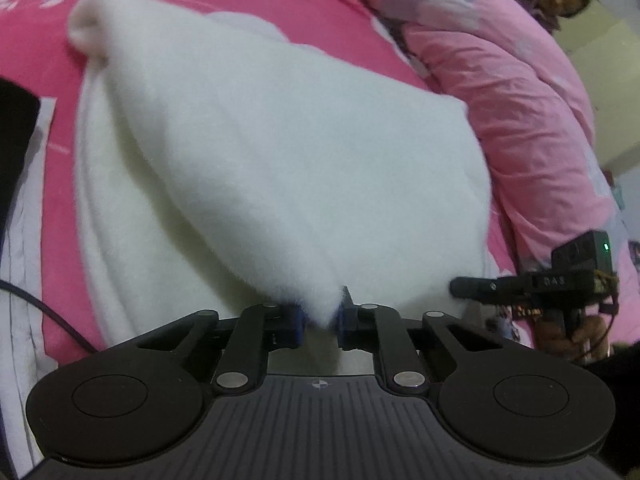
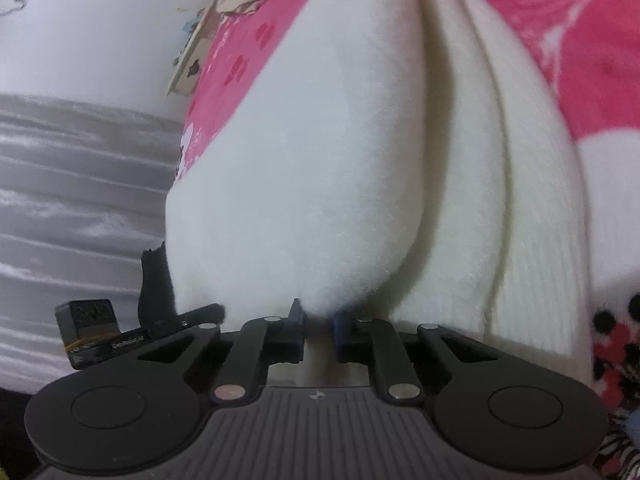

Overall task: Fold clothes
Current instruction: 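Press the folded sweater flat with both open grippers, then raise both open grippers away from the folded sweater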

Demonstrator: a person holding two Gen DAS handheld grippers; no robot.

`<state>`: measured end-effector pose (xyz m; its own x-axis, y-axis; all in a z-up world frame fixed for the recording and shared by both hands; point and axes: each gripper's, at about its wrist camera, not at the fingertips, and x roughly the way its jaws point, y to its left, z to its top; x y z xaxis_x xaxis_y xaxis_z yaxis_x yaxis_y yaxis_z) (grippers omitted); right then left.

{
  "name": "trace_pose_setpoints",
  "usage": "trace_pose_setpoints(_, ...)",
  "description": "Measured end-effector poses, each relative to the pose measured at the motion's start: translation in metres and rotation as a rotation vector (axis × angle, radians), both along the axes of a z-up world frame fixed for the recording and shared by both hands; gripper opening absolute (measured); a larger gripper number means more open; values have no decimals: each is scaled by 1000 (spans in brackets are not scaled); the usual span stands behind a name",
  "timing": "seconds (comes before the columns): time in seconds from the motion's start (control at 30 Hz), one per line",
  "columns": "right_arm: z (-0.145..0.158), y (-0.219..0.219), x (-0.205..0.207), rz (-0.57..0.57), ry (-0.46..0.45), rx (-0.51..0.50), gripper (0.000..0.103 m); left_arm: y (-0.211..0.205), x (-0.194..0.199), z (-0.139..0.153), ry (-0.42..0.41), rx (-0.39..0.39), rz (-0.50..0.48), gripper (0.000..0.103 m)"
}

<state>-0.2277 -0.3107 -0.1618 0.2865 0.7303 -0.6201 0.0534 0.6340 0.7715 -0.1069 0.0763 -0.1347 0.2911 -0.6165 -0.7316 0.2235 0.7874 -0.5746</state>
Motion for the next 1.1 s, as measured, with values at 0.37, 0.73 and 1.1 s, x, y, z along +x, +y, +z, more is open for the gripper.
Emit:
trace_pose_setpoints(0.37,21,8,2,76,-35,-51,12,-6,-9,6,-19,24,-84,9)
trace_pose_setpoints(0.73,20,9,0,79,-24,-72,12,-6,-13,13,-20,17,-126,9)
trace_pose_setpoints(1.1,7,21,0,128,-44,-161,12,-15,-8,-15,52,83,-110,12)
